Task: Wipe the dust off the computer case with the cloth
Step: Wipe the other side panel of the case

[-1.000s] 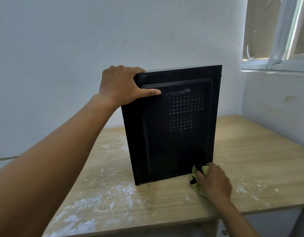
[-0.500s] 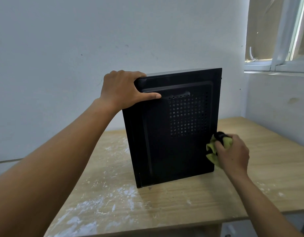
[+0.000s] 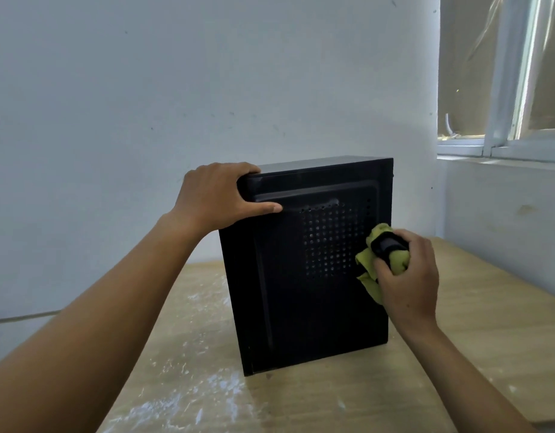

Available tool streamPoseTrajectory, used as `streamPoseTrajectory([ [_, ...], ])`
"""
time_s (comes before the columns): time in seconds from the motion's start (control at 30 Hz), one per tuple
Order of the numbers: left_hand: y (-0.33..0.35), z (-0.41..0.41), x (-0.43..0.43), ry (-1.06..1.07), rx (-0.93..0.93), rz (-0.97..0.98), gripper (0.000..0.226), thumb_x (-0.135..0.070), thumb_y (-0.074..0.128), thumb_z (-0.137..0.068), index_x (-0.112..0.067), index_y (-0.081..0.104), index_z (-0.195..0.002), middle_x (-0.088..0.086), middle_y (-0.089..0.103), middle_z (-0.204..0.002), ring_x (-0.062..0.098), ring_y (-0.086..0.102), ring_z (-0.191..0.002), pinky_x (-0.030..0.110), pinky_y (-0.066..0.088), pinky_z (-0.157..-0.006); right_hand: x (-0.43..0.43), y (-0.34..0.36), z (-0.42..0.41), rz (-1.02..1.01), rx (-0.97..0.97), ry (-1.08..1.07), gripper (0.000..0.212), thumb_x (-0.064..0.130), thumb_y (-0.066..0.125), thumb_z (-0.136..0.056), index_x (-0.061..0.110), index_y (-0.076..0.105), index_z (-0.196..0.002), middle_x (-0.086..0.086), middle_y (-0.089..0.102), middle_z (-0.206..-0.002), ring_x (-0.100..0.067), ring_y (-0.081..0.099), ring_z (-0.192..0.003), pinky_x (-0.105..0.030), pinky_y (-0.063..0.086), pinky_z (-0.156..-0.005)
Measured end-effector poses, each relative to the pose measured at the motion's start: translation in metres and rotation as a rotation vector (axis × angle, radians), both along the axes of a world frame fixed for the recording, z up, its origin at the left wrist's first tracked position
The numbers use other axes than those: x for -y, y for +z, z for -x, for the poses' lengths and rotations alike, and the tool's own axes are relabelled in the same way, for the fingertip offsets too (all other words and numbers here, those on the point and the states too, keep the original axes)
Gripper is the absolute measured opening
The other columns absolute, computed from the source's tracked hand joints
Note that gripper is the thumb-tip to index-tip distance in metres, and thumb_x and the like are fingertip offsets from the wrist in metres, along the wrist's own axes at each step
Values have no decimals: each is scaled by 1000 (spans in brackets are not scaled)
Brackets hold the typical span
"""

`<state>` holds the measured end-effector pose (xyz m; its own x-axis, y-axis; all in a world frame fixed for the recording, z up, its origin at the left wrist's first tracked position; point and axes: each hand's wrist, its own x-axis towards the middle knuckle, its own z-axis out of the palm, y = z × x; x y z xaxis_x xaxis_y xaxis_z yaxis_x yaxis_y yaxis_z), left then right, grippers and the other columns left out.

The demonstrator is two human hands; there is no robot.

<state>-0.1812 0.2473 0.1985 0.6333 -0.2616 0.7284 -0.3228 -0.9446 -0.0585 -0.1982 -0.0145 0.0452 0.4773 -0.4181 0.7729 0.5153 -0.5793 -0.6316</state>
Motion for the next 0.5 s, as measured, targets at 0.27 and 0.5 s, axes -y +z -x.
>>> streamPoseTrajectory([
  [0.27, -8, 2, -7, -87, -12, 155, 90, -82, 60, -55, -28, 65, -126, -10, 68, -121, 15, 62, -113, 32, 46, -92, -10, 51, -21, 62, 85, -17, 45, 7, 71, -80, 13, 54, -121, -6, 50, -116, 4, 39, -92, -11, 38, -77],
  [0.5, -8, 2, -8, -135, -29, 147, 89, -80, 62, -56, -25, 65, -126, -8, 69, -119, 15, 63, -110, 25, 43, -91, -42, 50, -21, 94, 120, -16, 54, 5, 80, -71, 9, 56, -119, -10, 50, -115, -7, 45, -94, -26, 48, -79],
])
